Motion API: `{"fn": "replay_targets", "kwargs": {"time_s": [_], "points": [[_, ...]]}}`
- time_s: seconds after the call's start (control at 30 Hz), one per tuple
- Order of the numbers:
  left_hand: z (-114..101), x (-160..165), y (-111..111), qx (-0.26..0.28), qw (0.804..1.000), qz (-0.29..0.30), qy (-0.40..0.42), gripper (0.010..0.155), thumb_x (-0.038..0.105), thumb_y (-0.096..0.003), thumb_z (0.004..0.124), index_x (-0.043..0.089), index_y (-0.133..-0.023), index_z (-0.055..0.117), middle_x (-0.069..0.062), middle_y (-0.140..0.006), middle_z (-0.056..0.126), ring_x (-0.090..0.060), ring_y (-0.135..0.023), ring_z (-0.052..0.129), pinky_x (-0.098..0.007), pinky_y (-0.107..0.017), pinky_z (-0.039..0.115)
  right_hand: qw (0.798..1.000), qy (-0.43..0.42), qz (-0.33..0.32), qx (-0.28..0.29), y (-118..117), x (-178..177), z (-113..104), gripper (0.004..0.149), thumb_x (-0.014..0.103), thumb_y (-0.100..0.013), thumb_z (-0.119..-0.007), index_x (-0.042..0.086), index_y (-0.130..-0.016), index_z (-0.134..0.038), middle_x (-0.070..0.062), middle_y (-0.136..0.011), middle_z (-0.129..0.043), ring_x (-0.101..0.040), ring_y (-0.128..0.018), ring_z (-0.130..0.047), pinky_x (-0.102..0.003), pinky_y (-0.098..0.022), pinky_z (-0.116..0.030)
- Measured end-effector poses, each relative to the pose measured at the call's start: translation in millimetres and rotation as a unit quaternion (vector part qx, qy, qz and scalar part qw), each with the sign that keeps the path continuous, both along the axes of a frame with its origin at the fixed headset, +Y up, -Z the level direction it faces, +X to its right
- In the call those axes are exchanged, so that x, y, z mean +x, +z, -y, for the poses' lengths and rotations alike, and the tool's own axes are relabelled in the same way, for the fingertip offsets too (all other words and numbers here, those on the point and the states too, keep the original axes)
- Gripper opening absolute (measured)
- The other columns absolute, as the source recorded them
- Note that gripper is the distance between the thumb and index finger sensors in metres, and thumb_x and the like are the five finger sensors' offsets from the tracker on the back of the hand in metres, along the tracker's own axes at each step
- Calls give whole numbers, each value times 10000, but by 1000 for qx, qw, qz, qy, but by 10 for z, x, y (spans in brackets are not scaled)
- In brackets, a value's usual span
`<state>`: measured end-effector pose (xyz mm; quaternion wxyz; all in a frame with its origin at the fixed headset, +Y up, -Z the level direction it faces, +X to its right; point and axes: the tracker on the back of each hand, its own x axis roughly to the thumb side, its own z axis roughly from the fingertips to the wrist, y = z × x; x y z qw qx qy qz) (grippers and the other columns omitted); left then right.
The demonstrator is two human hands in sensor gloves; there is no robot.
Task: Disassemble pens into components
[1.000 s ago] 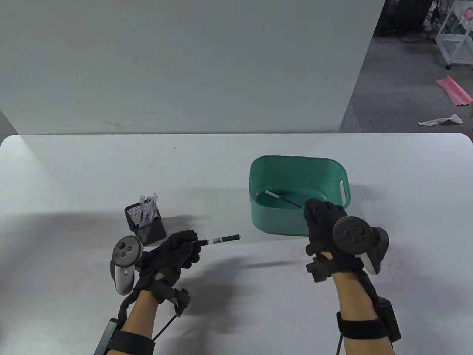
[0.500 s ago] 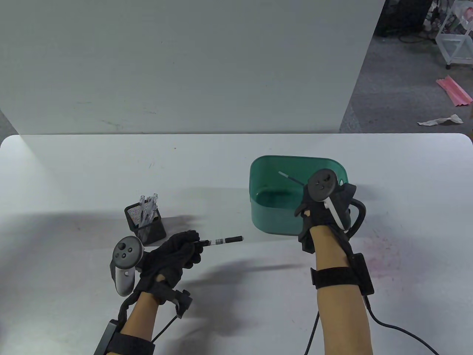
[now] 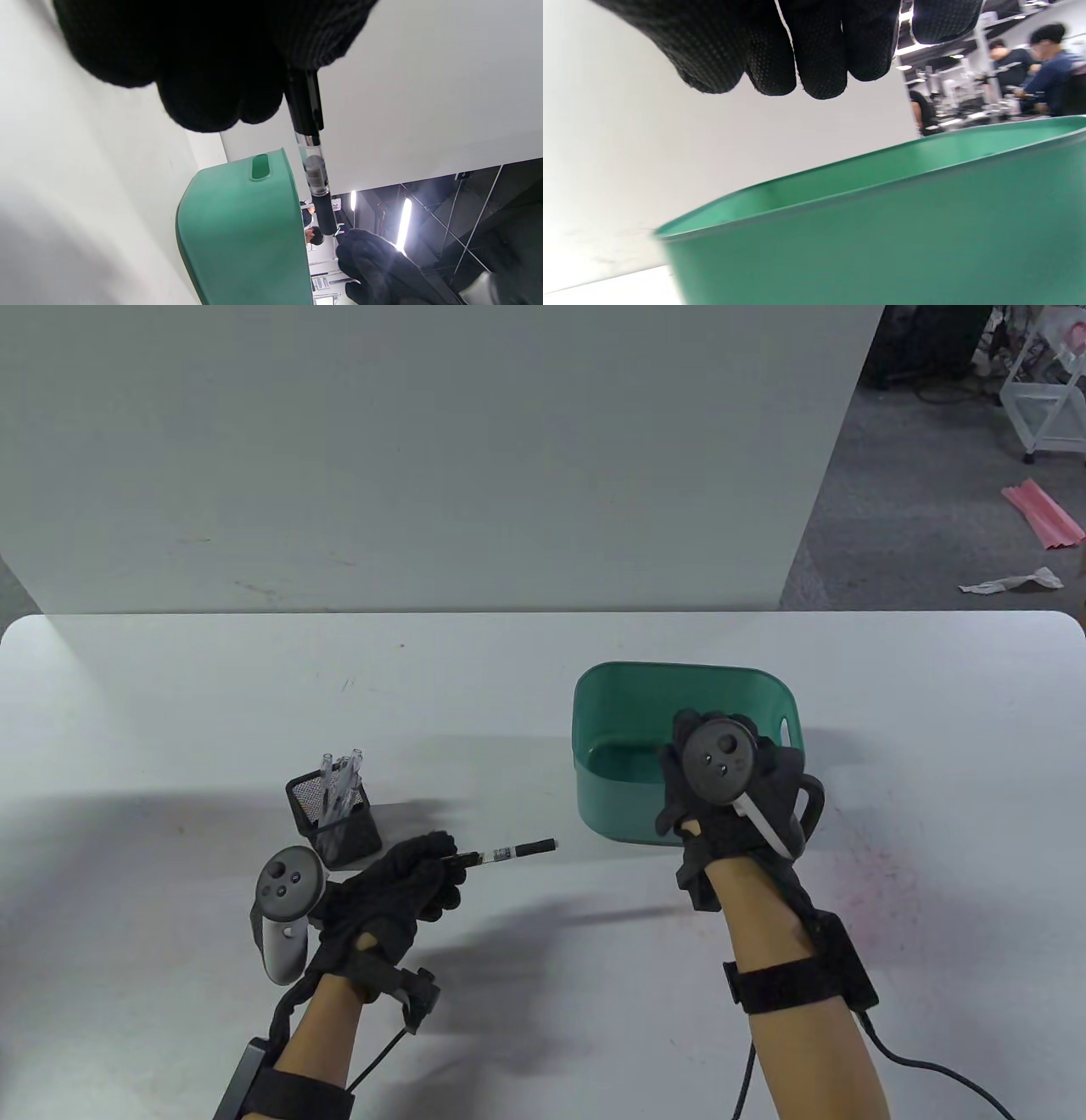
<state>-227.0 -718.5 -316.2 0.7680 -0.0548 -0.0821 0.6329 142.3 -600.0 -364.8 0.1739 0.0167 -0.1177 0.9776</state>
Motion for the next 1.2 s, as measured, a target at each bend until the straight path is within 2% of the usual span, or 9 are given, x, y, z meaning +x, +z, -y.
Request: {"fn": "replay_targets", "kwargs": {"time_s": [0.2, 0.33, 0.47, 0.63, 0.9, 0.97, 1.07, 1.2], "points": [[6, 5, 5, 1, 1000, -4, -11, 439, 319, -513, 772, 245, -945, 782, -98, -865, 958, -276, -610, 1062, -529, -473, 863, 996, 3, -80, 32, 448, -92, 180, 525, 414, -562, -729, 176, -1022, -646, -177, -1072, -632, -458, -1020, -540, -690, -720, -445], [24, 12, 5, 2, 1000, -6, -21, 438, 329, -510, 778, 255, -942, 785, -90, -864, 960, -270, -609, 1064, -523, -473, 866, 992, 15, -119, 27, 621, -104, 402, 528, 414, -563, -723, 196, -1035, -628, -171, -1098, -601, -456, -1046, -480, -712, -719, -393], [38, 24, 16, 3, 999, -18, -39, 435, 348, -507, 791, 268, -935, 792, -77, -861, 969, -258, -605, 1072, -516, -472, 872, 992, 23, -122, 11, 716, -71, 687, 598, 482, -558, -711, 229, -1079, -560, -168, -1149, -511, -455, -1071, -378, -728, -715, -315], [12, 66, 42, 4, 999, -32, -40, 432, 351, -508, 791, 283, -935, 788, -62, -873, 964, -250, -607, 1074, -510, -474, 874, 992, 74, -101, -14, 726, 1, 835, 648, 537, -557, -688, 265, -1108, -483, -158, -1186, -395, -438, -1078, -239, -727, -698, -218], [-240, 319, 23, 22, 998, -22, -59, 437, 341, -532, 752, 328, -969, 737, -26, -948, 911, -239, -669, 1050, -503, -515, 860, 994, 50, -79, -58, 683, 80, 936, 660, 545, -559, -678, 266, -1115, -458, -162, -1191, -349, -441, -1069, -200, -728, -691, -197], [-327, 393, -22, 28, 997, -22, -66, 437, 342, -534, 749, 332, -971, 735, -23, -954, 906, -244, -688, 1040, -508, -523, 853, 994, 40, -77, -65, 673, 85, 941, 659, 544, -561, -675, 263, -1115, -456, -165, -1190, -343, -444, -1067, -195, -728, -689, -193], [-469, 526, -149, -6, 995, -13, -98, 440, 362, -556, 722, 368, -994, 688, 15, -998, 860, -237, -780, 990, -502, -583, 821, 994, 33, -70, -72, 667, 89, 951, 654, 540, -563, -669, 261, -1114, -455, -170, -1188, -342, -452, -1062, -195, -727, -690, -198], [-684, 713, -333, -3, 990, -7, -144, 440, 379, -570, 699, 392, -1007, 656, 41, -1020, 834, -209, -810, 975, -477, -605, 822, 994, 26, -69, -85, 663, 114, 965, 652, 537, -566, -664, 257, -1115, -451, -174, -1185, -336, -452, -1058, -190, -724, -690, -195]]}}
